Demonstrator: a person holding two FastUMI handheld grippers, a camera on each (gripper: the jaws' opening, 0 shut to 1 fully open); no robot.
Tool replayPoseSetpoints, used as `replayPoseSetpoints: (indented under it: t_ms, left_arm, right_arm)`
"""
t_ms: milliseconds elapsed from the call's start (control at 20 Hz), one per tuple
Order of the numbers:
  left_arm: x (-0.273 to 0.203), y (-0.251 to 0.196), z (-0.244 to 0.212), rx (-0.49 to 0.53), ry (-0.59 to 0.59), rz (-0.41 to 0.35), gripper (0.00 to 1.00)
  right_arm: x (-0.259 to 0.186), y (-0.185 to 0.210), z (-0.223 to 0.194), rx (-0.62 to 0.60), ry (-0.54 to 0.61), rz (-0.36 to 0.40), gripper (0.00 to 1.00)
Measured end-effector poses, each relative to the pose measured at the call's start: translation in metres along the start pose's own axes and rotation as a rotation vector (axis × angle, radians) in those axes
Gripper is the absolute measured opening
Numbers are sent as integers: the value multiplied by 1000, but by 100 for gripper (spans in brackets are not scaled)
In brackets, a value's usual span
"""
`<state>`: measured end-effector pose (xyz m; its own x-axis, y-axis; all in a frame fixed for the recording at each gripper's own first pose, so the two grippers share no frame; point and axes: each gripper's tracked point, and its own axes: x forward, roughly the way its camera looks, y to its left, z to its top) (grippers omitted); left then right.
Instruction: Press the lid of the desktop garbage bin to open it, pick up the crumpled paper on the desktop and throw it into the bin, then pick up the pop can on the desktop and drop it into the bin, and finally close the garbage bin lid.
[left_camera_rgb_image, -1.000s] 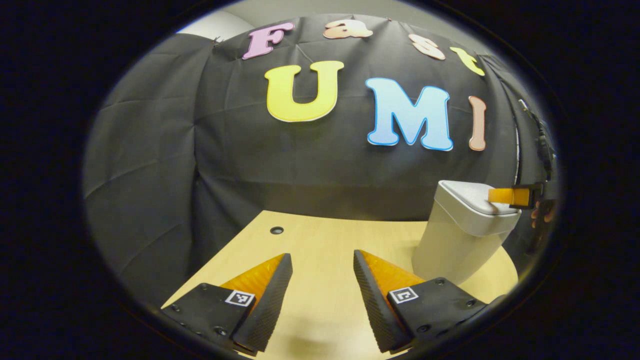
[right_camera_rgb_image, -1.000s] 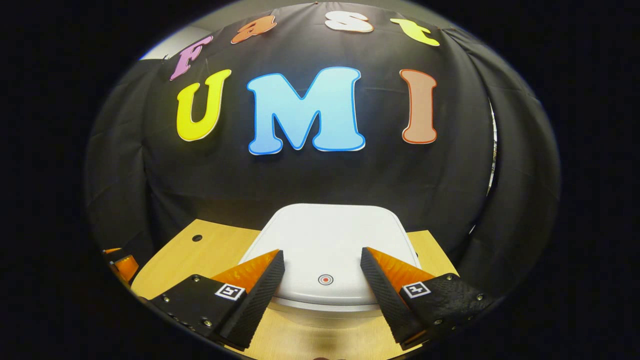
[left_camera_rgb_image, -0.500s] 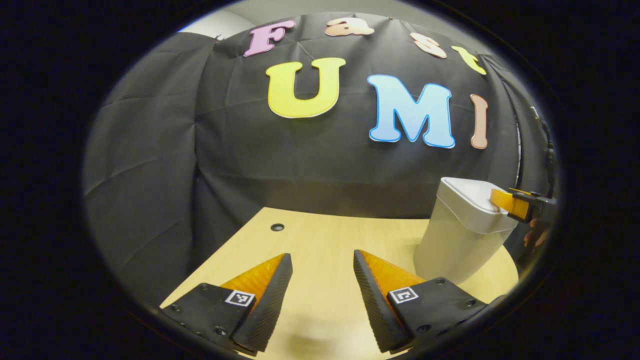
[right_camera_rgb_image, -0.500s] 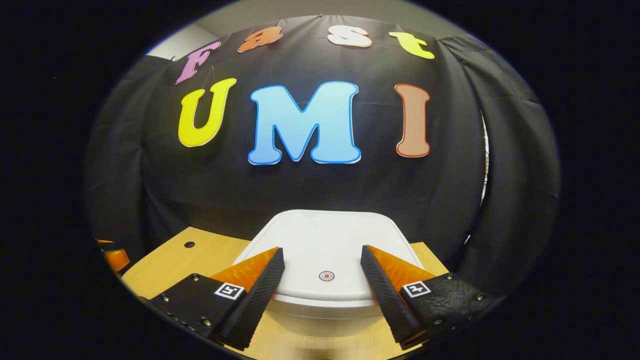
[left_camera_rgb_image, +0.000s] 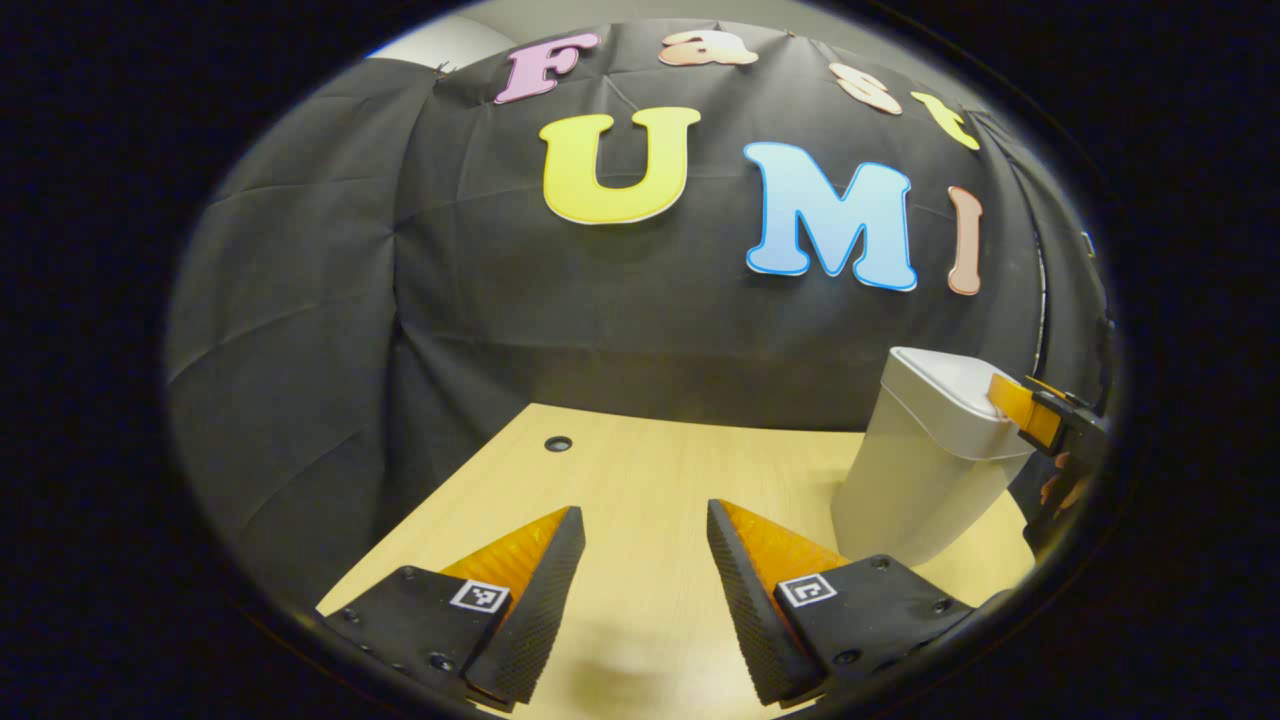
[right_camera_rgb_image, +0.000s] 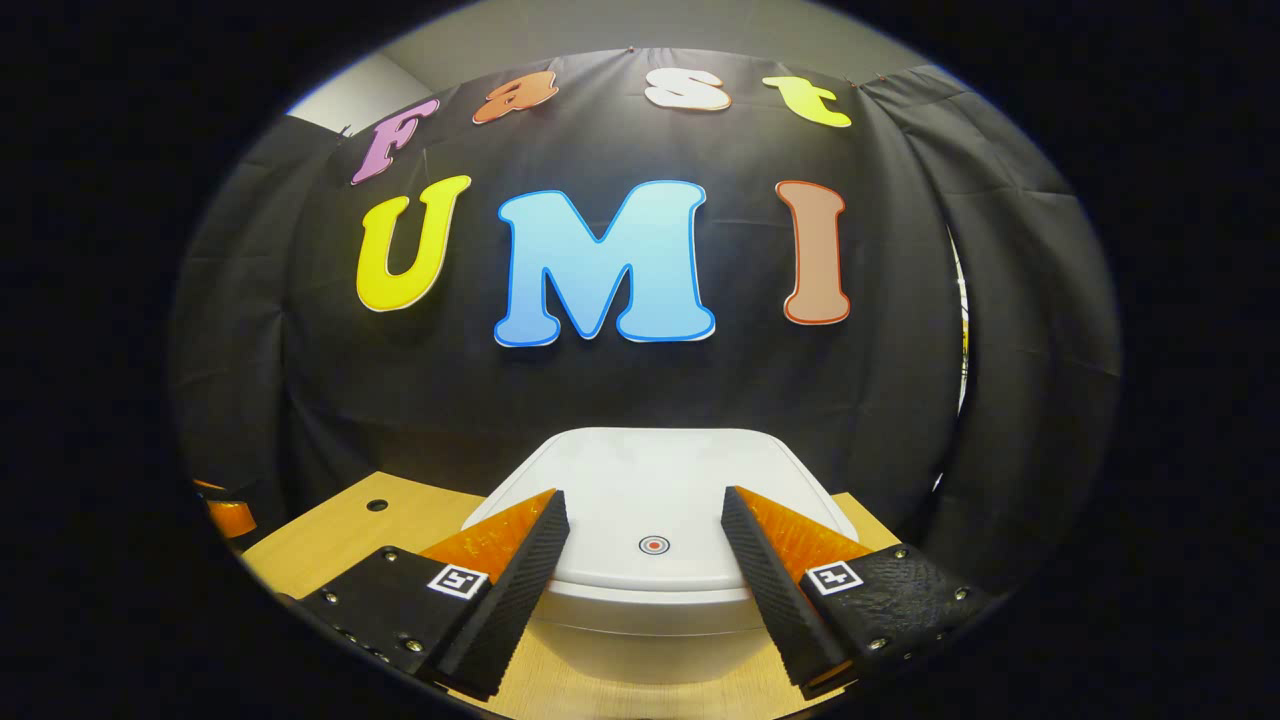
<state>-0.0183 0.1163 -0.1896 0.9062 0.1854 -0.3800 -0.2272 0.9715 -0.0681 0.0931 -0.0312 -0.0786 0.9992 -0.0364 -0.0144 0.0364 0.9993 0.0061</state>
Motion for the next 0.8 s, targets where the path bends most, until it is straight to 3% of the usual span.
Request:
replayPoseSetpoints:
  t_ms: [800]
  left_arm:
    - [2, -5, 4, 17, -11, -10, 83]
  right_arm:
    - [-2, 0, 4, 7, -26, -17, 99]
